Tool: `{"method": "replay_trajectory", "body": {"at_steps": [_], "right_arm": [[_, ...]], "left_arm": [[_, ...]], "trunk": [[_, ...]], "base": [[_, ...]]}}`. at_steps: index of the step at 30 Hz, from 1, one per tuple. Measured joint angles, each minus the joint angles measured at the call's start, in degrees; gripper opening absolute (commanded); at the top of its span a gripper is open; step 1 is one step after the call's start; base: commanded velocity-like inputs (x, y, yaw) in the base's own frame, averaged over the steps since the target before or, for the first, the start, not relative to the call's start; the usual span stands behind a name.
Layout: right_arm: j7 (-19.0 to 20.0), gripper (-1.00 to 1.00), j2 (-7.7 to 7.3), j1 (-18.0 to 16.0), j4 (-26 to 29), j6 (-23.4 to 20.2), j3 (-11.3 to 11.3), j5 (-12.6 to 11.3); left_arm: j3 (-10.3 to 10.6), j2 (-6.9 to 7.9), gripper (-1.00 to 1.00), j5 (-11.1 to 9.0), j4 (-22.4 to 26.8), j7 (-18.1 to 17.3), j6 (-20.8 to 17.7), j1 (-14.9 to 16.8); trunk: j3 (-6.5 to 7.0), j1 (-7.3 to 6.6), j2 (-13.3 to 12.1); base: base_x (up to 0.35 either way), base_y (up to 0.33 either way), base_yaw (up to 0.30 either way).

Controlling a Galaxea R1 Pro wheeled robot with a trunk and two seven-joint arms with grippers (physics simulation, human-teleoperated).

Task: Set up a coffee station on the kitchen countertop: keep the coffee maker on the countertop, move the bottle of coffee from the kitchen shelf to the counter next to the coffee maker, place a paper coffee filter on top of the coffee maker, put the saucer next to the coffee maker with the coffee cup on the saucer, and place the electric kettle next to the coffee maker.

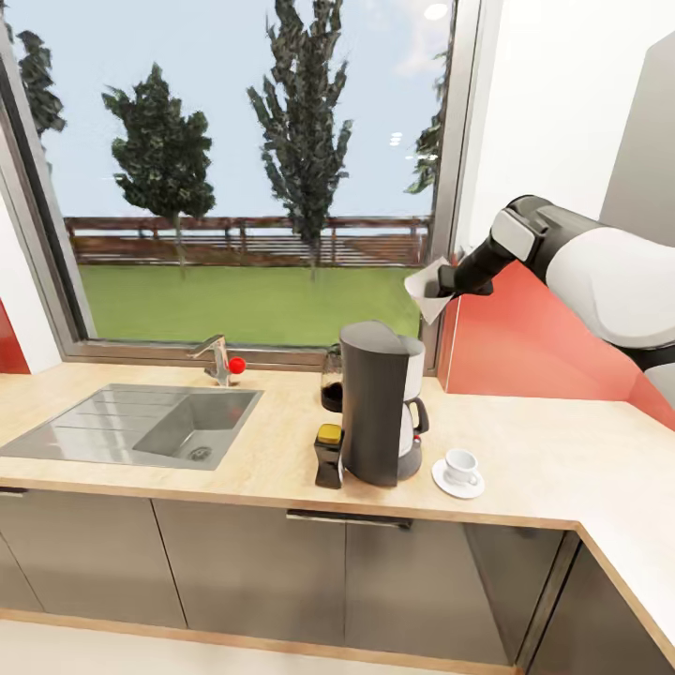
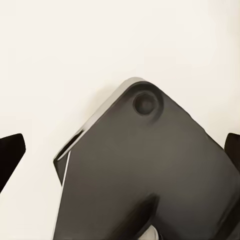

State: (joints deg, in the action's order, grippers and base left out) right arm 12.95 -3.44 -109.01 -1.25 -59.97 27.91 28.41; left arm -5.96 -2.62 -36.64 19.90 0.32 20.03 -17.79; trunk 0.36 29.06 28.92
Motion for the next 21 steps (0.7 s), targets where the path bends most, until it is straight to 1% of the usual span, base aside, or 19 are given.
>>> {"method": "replay_trajectory", "body": {"at_steps": [6, 7, 11, 15, 19, 21], "right_arm": [[0.2, -1.00, -0.55, 0.0, -0.4, 0.0, 0.3, -0.4], [0.2, -1.00, -0.67, 0.0, -0.5, 0.0, 0.4, -1.5], [0.2, -1.00, -1.40, 0.0, -0.5, 0.0, 0.4, -2.8], [0.1, -1.00, -1.73, 0.0, -0.5, 0.0, 0.4, -3.0], [0.2, -1.00, -2.74, 0.0, -0.5, 0.0, 0.4, -3.2], [0.2, -1.00, -2.89, 0.0, -0.5, 0.0, 0.5, -3.3]], "left_arm": [[0.0, 0.01, 1.00, -0.1, -0.1, 0.0, 0.0, 0.0], [0.0, 0.01, 1.00, -0.1, -0.1, 0.0, 0.0, 0.0], [0.0, 0.02, 1.00, -0.2, -0.2, 0.0, 0.0, 0.0], [0.0, -0.04, 1.00, -0.2, -0.2, 0.0, 0.0, 0.0], [0.0, -0.07, 1.00, -0.2, -0.2, 0.0, 0.1, 0.0], [0.0, -0.07, 1.00, -0.1, -0.1, 0.0, 0.1, 0.0]], "trunk": [[0.00, 0.00, 0.0], [0.00, 0.00, 0.0], [0.00, 0.00, 0.0], [0.00, 0.00, 0.0], [0.00, 0.00, 0.0], [0.00, 0.00, 0.0]], "base": [[0.001, 0.000, 0.194], [0.000, 0.000, 0.069], [0.000, 0.000, 0.028], [0.000, 0.000, 0.005], [0.000, 0.009, 0.000], [0.000, 0.138, 0.000]]}}
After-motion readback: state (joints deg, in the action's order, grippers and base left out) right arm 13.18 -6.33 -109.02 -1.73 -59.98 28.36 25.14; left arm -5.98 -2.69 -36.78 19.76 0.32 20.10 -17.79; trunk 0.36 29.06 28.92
